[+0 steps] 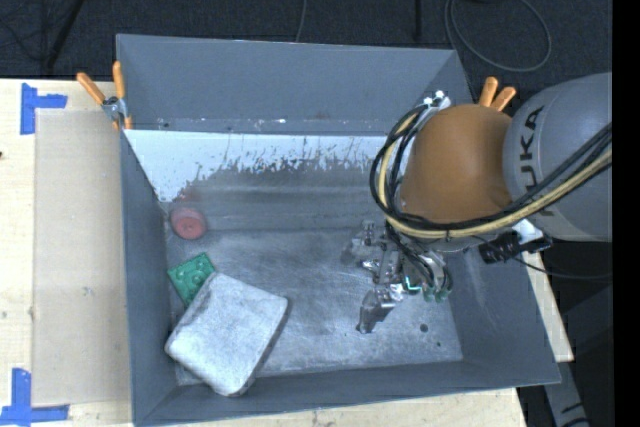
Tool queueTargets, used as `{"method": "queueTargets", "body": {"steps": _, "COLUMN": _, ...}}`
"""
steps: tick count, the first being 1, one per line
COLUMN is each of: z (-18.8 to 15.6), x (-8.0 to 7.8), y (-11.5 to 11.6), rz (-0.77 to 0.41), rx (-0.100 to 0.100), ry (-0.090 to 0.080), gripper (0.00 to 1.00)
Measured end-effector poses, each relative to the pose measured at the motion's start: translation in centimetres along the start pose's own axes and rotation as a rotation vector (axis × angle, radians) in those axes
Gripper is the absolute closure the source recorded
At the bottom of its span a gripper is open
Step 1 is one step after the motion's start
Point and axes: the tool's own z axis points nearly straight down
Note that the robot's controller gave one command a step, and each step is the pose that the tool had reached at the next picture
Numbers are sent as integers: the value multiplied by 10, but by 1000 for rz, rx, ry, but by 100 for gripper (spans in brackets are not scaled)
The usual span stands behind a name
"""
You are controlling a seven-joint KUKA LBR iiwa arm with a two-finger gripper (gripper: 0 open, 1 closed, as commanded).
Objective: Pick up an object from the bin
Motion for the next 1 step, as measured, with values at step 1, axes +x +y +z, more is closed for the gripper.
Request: {"method": "queueTargets", "body": {"steps": 1, "z": 91, "x": -94, "y": -54, "rz": -83, "rx": -1, "ry": -13, "gripper": 0}}
